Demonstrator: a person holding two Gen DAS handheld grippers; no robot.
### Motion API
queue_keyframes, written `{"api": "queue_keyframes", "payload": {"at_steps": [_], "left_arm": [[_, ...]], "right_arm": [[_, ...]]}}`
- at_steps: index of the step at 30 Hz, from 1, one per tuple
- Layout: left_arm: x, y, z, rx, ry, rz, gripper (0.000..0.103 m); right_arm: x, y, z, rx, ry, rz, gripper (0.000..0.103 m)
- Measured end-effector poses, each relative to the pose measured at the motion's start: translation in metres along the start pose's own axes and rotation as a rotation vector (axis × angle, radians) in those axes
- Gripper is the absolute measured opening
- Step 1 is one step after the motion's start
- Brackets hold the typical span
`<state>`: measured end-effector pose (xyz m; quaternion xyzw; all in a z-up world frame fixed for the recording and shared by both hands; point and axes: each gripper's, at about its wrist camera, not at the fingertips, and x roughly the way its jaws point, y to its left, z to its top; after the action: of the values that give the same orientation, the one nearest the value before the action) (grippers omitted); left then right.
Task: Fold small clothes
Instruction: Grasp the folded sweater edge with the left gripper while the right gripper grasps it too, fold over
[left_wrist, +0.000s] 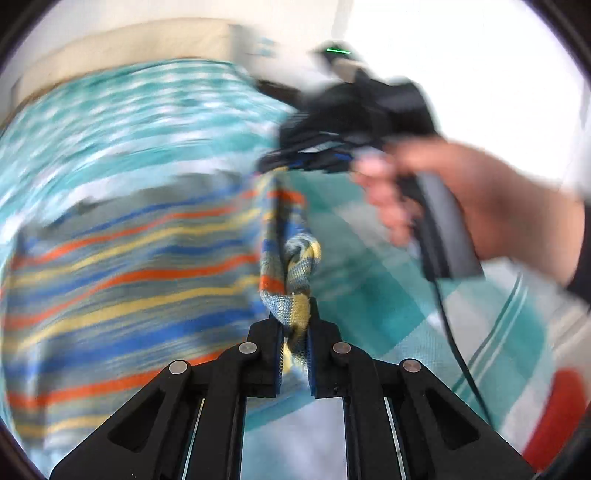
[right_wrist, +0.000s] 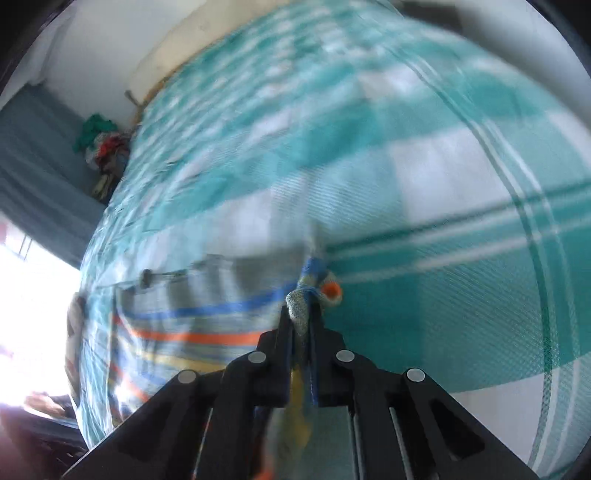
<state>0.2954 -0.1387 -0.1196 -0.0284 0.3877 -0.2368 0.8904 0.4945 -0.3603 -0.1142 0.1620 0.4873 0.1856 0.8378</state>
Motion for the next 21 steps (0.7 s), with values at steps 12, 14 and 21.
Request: {"api": "queue_keyframes", "payload": {"at_steps": [12,14,21], "left_arm": [[-0.093,0.170,-0.044,-0.474,-0.071,0.145,0.008],[-0.098,0.189,-0.057,-0.503,-0.057,0.169,0.008],[-0.098,0.235,-0.084,-0.601,0.032,0.237,0.048]], "right_arm": [[0.083,0.239,-0.003,-0.280,0.061,0.130,0.008],[0.101,0.253,-0.010,-0.303,0.074,0.118,0.008],[0.129,0.246,-0.031,-0.240,0.087,0.215,0.040]]}}
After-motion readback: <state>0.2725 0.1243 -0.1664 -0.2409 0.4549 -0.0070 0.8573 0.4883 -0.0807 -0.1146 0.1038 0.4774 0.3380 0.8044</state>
